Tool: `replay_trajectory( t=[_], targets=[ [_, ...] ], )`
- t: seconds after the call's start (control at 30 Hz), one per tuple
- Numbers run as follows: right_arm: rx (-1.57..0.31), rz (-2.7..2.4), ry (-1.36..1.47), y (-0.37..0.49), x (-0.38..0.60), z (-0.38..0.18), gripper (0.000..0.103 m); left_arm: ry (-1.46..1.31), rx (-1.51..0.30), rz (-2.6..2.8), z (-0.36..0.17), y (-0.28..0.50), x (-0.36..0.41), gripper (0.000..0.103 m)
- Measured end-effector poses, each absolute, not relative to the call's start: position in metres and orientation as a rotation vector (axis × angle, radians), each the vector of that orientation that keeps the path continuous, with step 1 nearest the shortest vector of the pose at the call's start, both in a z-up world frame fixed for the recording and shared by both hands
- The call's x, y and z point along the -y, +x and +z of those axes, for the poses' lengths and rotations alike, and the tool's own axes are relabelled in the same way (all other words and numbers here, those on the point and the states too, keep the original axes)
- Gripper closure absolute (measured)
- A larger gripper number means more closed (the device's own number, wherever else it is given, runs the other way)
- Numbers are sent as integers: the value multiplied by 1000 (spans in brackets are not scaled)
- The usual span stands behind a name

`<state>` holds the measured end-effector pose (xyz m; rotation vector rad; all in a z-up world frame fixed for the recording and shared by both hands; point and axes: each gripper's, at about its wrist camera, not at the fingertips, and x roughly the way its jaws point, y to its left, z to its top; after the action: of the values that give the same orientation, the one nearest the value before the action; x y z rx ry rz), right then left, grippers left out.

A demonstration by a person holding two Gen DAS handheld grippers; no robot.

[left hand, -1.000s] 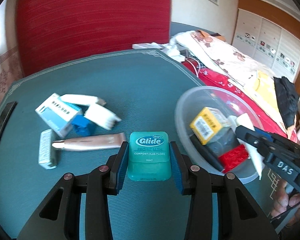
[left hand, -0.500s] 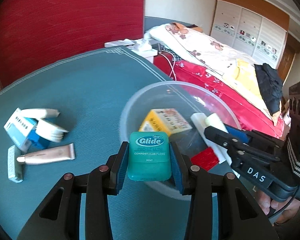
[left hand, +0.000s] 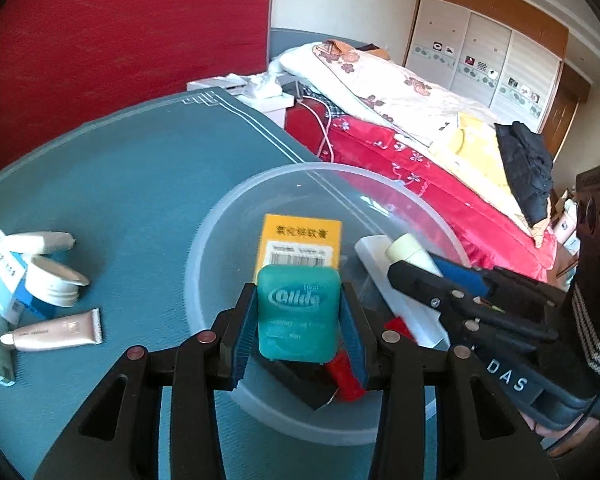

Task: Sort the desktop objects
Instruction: 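Open both grippers to drop the floss box and white tube into the bowl, then grasp the grey-white patterned box with the left gripper while the right grasps the beige tube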

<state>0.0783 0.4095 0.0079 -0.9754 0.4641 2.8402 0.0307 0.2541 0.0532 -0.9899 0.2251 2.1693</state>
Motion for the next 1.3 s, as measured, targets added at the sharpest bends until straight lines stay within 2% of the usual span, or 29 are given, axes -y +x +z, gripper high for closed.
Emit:
replay_trajectory(
  t=[0.07,0.13,0.23,0.5,0.93,1.3],
  targets=[
    [-474,2836,-973,78,-412,8,71,-1006,-203,2152,51,27,-255,42],
    [-467,2829,-950,80,-413,10,66,-1002,-184,2152,50,26,-253,40],
    [-463,2832,-927,81,-413,12,61,-995,-181,2158,50,26,-250,40],
    [-453,2841,-936,79,-405,12,58,-971,-154,2193,56,29,-235,40],
    [-410,2897,-886,83,-380,25,46,-984,-128,2321,55,19,-199,40],
    [-412,2944,-896,79,-355,28,44,-1053,-52,2469,47,-5,-143,40]
  ],
)
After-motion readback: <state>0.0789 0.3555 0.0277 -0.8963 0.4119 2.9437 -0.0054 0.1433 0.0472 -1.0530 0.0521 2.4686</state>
